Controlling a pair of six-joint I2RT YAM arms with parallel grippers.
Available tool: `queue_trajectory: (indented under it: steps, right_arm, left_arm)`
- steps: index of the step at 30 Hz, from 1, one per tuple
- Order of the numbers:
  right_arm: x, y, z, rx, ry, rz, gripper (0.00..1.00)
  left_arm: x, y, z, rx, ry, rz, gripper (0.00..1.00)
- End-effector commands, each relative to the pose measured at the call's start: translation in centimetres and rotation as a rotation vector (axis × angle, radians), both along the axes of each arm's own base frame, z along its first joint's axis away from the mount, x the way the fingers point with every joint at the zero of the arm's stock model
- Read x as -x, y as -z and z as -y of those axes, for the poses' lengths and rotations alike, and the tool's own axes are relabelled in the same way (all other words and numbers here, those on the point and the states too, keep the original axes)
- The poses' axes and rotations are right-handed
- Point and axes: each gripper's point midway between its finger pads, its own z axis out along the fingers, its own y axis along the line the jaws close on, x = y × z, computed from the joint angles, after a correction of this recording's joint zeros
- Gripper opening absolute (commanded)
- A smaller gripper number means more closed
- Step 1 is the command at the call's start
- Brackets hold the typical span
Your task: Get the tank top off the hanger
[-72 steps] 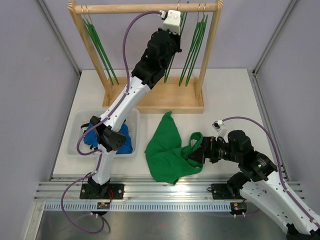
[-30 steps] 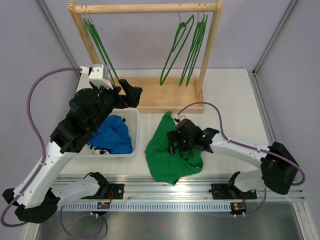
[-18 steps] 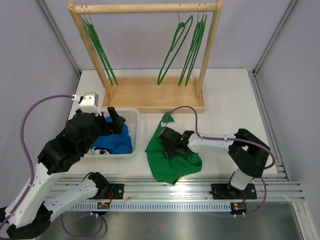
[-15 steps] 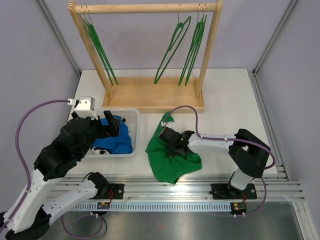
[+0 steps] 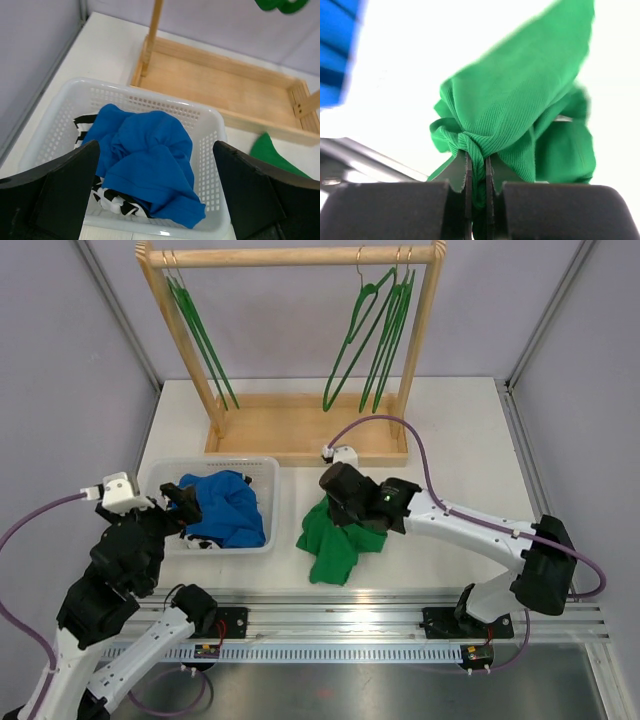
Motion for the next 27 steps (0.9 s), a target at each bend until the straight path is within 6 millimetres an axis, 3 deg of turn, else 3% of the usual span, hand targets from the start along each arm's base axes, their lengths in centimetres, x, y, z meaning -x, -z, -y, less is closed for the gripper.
queue_trajectory:
  steps: [1,9,14,15,20,25,27]
  right_arm:
    - [-0.8,-7.7,-2.3,-0.086,-0.068,0.119,0.0]
    - [-0.6,-17.6,-9.6,-0.21,-0.253,0.234,0.0]
    - [0.3,-21.4,-13.5,-0.237,-0.364,0.283,0.0]
    - [0.0,-22.9,-14.8,-0.264,-0.377,0.308,0.0]
    - [0.8,-25.3,-18.2,-0.316,-0.456,0.352,0.0]
    - [-0.1,-26.9,-21.5,-0.391,-0.505,0.452,0.0]
    - [-0.8,-25.6,-22.6,-0.361,-0.532,0.48,0.0]
  left_arm:
    - [0.8,-1.1,-3.4,0.063,-0.188,0.077,0.99]
    - [2.2,-1.6,-5.8,0.114,-0.291,0.157,0.99]
    - [2.4,-1.7,-6.4,0.122,-0.325,0.174,0.99]
    - [2.5,-1.7,-6.5,0.124,-0.338,0.176,0.99]
    - [3.2,-1.6,-7.6,0.139,-0.396,0.194,0.99]
    - [4.4,-1.8,-8.6,0.178,-0.444,0.242,0.99]
    - [4.7,-1.8,-8.9,0.187,-0.449,0.257,0.99]
